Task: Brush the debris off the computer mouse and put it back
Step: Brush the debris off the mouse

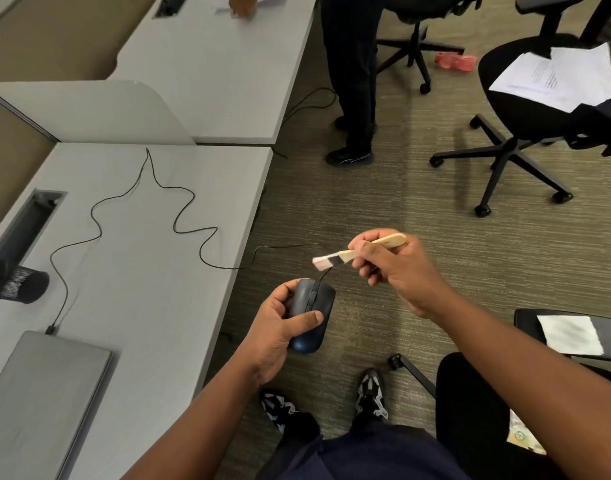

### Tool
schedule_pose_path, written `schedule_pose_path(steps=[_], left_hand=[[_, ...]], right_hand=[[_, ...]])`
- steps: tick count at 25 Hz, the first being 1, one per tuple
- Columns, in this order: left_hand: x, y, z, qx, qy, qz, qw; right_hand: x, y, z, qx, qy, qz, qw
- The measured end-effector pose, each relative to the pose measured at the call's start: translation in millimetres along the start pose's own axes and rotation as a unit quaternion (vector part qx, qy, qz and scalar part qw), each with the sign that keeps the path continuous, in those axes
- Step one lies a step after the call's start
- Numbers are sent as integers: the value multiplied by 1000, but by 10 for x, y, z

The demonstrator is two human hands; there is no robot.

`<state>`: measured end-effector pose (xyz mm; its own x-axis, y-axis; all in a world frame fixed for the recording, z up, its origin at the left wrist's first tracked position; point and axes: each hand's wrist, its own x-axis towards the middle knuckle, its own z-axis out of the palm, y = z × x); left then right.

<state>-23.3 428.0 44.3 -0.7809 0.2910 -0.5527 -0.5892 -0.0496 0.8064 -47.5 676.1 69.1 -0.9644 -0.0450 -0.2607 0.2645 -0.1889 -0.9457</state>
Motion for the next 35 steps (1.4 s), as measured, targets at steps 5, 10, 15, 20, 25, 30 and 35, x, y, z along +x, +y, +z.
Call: schedule_pose_path(steps=[5, 10, 15, 20, 25, 30, 35], left_hand=[[-21, 2, 4, 9, 6, -8, 1000], [-40, 14, -15, 2, -3, -6, 1000], [-12, 39, -12, -18, 6, -11, 1000], [33, 33, -16, -35, 21, -11, 999], [52, 42, -23, -31, 33, -6, 999], [39, 30, -25, -34, 37, -8, 999], [49, 83, 3, -43, 43, -8, 998]], right_hand=[[28, 58, 9, -76, -6, 33, 997], [52, 127, -37, -154, 78, 17, 985], [35, 92, -13, -96, 118, -10, 988], [-29, 14, 40, -7, 23, -28, 999], [-44, 11, 66, -101, -57, 1, 993], [-38, 14, 51, -112, -26, -32, 993], [-46, 54, 114, -111, -27, -13, 993]])
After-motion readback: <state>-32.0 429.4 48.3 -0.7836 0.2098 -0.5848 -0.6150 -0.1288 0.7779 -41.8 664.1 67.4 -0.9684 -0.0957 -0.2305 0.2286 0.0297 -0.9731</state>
